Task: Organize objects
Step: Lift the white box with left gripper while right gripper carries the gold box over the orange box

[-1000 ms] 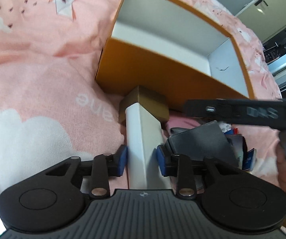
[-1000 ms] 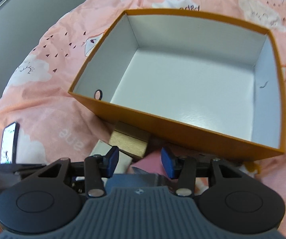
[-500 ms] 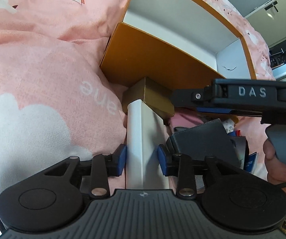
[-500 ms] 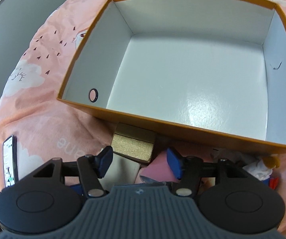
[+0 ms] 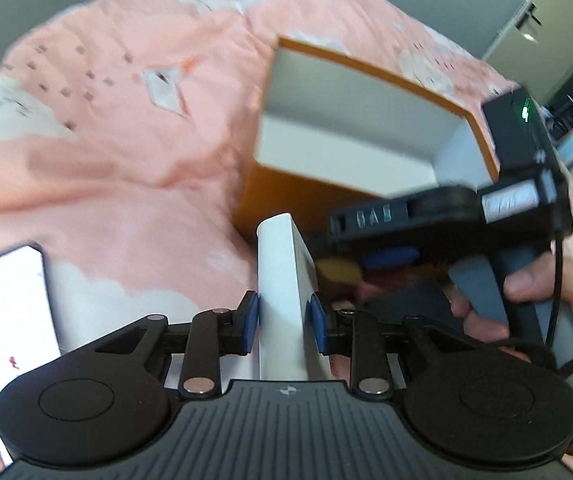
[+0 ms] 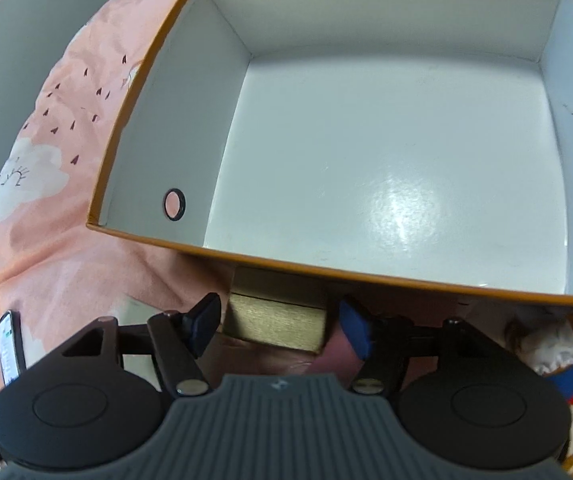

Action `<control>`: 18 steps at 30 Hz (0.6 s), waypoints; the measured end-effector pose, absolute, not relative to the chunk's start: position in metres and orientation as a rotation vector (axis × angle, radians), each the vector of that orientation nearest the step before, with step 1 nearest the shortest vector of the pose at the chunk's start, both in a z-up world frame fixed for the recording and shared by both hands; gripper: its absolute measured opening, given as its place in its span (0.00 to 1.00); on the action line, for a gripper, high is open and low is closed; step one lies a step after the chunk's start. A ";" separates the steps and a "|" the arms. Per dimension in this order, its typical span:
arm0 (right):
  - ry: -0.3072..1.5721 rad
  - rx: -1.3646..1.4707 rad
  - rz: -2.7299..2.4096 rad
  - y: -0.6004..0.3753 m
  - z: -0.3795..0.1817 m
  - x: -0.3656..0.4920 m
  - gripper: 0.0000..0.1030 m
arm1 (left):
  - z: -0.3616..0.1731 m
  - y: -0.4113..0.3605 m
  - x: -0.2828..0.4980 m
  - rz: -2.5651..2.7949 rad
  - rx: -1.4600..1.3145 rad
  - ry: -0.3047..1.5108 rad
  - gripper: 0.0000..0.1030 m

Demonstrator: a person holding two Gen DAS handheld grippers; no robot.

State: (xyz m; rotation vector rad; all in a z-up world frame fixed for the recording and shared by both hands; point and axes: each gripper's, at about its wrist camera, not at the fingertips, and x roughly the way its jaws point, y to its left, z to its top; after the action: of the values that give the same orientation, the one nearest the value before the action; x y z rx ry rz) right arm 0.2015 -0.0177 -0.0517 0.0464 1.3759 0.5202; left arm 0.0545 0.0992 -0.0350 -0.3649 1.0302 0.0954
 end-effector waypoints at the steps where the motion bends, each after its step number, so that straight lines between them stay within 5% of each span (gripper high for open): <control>1: 1.379 0.041 0.521 -0.015 -0.054 0.202 0.66 | -0.032 0.101 0.052 0.108 -0.363 1.018 0.31; 9: 1.406 0.033 0.512 -0.008 -0.071 0.209 0.62 | -0.028 0.113 0.053 0.110 -0.401 0.983 0.30; 18: 1.277 0.029 0.628 -0.029 -0.015 0.184 0.61 | 0.002 0.116 0.048 0.077 -0.381 0.887 0.28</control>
State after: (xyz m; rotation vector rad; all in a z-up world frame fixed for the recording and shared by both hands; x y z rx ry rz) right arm 0.1839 -0.0291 -0.0146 0.0294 1.2772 0.6279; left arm 0.0482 0.1160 0.0020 -0.3812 0.8865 0.0774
